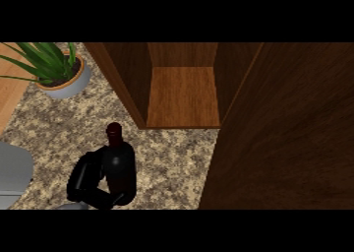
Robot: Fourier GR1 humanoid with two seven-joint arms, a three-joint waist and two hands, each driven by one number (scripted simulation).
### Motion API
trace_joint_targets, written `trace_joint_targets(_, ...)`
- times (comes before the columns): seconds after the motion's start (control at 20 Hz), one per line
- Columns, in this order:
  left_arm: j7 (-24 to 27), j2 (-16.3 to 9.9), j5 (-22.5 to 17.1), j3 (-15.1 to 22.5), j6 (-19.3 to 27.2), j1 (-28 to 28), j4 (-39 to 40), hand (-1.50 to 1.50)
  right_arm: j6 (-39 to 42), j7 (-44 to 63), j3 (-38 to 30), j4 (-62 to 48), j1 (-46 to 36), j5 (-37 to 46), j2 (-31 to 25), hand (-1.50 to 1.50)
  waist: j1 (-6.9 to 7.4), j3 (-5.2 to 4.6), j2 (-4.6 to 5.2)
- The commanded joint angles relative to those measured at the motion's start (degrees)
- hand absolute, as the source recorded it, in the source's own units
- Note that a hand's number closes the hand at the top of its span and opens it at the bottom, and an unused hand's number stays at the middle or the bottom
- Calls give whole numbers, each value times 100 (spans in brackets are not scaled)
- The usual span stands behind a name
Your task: Pick up the wine, place it into the cabinet and close the cabinet
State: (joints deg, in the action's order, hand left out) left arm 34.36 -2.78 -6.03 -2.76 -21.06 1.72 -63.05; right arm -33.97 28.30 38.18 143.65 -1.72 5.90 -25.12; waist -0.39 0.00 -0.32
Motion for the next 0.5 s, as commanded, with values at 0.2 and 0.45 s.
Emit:
trace_joint_targets(0.2,-859,271,-143,515,208,-399,-1395,150,-14,267,-36,1225,498,301,-311,-150,-10,3,-8)
trace_joint_targets(0.45,-1738,276,-514,1470,975,-634,-2474,150,-122,122,169,839,316,416,-106,-150,4,1,-14)
